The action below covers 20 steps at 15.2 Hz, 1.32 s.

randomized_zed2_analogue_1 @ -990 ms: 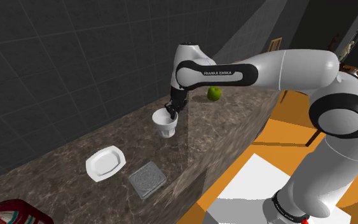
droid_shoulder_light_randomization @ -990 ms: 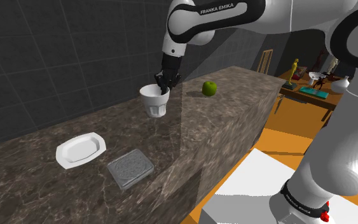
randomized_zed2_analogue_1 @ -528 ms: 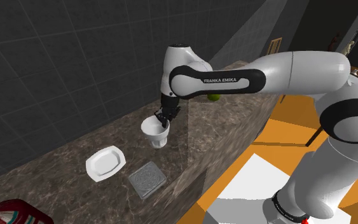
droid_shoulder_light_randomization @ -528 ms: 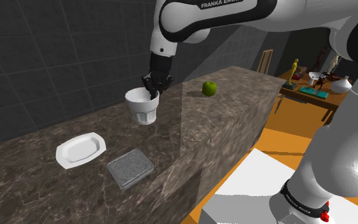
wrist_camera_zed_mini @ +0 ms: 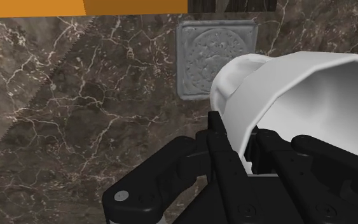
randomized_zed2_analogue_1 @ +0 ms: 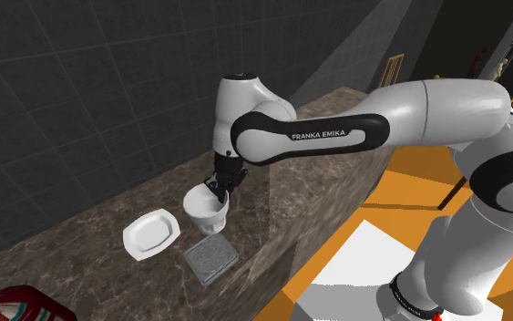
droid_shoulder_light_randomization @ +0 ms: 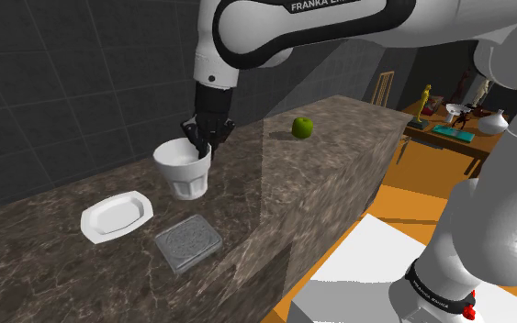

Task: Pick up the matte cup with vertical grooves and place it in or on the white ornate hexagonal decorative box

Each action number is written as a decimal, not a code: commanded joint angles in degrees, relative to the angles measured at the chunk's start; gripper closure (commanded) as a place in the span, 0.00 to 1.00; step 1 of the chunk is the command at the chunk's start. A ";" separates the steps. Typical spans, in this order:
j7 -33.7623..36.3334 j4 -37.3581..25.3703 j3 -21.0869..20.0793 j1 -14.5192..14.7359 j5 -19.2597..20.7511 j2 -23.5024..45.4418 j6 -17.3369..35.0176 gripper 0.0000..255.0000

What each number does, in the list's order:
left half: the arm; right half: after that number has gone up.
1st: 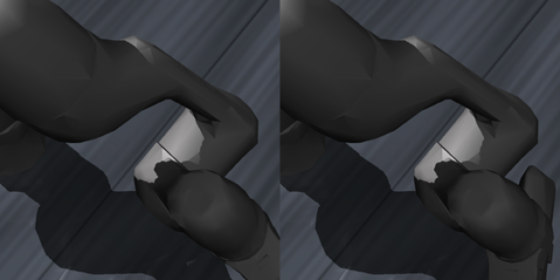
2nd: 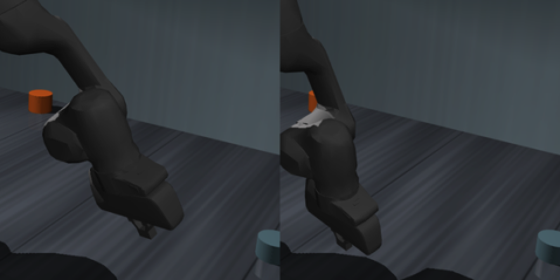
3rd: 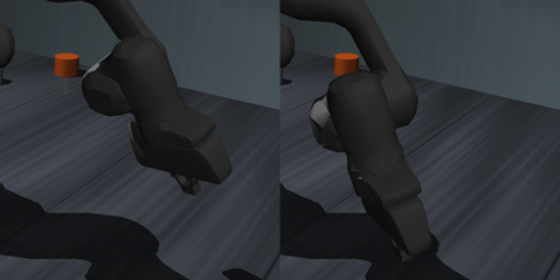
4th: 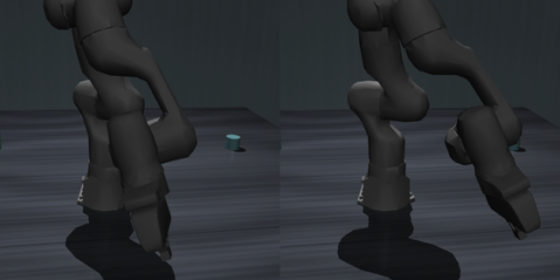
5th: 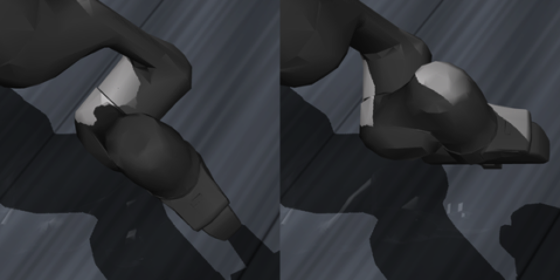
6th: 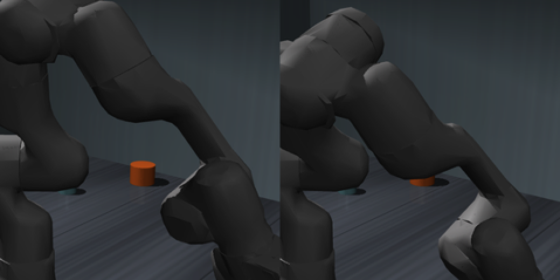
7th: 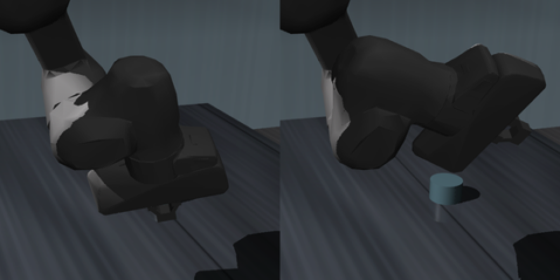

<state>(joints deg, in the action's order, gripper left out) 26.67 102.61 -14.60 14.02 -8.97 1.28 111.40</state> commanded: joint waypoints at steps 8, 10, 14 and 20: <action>-0.43 5.61 -0.25 0.28 -0.15 0.83 6.46 1.00; -0.60 6.80 -0.28 0.31 -0.18 1.13 7.94 1.00; -0.93 9.03 -0.34 0.39 -0.22 1.88 10.88 1.00; -1.13 10.35 -0.37 0.44 -0.23 2.46 12.77 1.00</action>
<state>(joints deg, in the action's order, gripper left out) 25.56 112.94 -14.98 14.47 -9.19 3.74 124.09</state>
